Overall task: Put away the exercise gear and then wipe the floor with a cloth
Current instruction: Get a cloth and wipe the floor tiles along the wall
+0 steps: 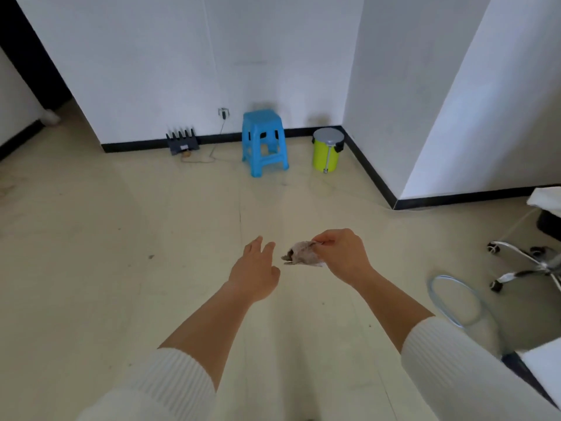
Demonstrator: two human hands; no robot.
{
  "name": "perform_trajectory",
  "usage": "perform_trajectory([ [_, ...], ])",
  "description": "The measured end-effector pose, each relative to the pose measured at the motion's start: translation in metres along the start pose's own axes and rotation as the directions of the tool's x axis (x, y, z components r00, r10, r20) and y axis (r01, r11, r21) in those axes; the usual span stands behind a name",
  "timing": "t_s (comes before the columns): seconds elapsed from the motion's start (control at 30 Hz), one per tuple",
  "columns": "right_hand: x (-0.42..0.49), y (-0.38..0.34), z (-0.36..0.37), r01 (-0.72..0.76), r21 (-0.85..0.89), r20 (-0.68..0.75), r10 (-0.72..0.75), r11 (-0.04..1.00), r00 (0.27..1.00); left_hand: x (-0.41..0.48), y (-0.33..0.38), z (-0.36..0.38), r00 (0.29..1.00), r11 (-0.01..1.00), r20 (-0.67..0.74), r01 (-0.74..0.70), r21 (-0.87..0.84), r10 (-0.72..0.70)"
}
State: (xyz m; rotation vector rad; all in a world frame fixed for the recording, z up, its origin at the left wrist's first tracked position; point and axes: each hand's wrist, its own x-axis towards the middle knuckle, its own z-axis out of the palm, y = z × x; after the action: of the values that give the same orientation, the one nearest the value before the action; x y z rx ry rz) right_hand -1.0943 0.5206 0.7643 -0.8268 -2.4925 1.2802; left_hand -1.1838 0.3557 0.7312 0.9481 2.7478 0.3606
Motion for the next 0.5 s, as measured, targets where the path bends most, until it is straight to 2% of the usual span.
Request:
perform_trajectory([
  [0.23, 0.209, -0.054, 0.001, 0.058, -0.034, 0.036, -0.057, 0.998, 0.998, 0.185, -0.031, -0.067, 0.994, 0.995, -0.062, 0.091, -0.034, -0.093],
  [0.5, 0.459, -0.113, 0.050, 0.066, 0.019, 0.165, -0.068, 0.998, 0.984, 0.426, -0.115, -0.126, 0.978, 0.985, -0.116, 0.172, -0.020, -0.173],
])
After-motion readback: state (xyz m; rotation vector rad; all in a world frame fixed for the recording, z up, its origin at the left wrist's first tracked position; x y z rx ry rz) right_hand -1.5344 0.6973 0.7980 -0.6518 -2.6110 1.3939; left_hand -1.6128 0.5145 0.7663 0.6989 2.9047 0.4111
